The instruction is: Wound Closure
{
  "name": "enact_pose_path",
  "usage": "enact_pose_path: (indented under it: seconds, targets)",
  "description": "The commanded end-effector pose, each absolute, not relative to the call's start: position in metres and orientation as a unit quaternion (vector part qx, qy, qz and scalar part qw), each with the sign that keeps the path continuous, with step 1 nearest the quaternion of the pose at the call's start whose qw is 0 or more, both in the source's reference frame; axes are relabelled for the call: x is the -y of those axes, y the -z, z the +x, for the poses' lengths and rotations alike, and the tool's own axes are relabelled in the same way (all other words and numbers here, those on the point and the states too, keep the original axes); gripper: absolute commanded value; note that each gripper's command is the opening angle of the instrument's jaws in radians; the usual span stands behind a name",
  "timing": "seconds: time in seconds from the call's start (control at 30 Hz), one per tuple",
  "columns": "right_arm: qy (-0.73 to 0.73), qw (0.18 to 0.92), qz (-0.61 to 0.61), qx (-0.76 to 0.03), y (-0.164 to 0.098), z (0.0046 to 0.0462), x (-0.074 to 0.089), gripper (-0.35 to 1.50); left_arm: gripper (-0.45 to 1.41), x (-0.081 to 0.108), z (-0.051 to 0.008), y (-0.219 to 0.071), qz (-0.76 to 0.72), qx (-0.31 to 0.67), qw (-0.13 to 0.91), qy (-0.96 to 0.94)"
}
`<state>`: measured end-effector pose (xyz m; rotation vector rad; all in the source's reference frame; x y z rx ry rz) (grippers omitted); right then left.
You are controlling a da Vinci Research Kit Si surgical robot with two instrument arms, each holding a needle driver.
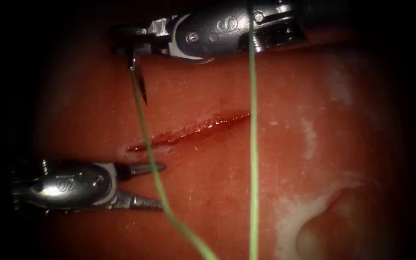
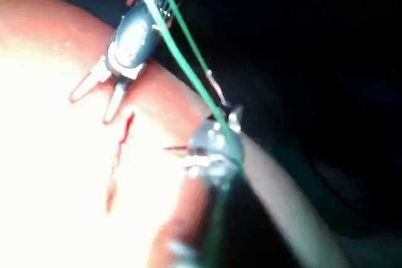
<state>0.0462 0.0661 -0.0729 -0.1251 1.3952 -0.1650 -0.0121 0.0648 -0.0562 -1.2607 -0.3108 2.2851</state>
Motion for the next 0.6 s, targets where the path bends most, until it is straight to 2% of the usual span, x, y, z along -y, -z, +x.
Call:
enact_pose_path:
  seconds: [0.03,0.6]
  targets:
    - [0.077,0.761,-0.058,-0.642,0.0725,0.0471,-0.0661,-0.35,0.62,-0.0644,-0.0126,0.0557,-0.464,0.116,0.254,-0.841]
    - [0.105,0.765,-0.054,-0.634,0.0701,0.0471,-0.0634,-0.35,0.62,-0.0644,-0.0121,0.0557,-0.464,0.118,0.251,-0.841]
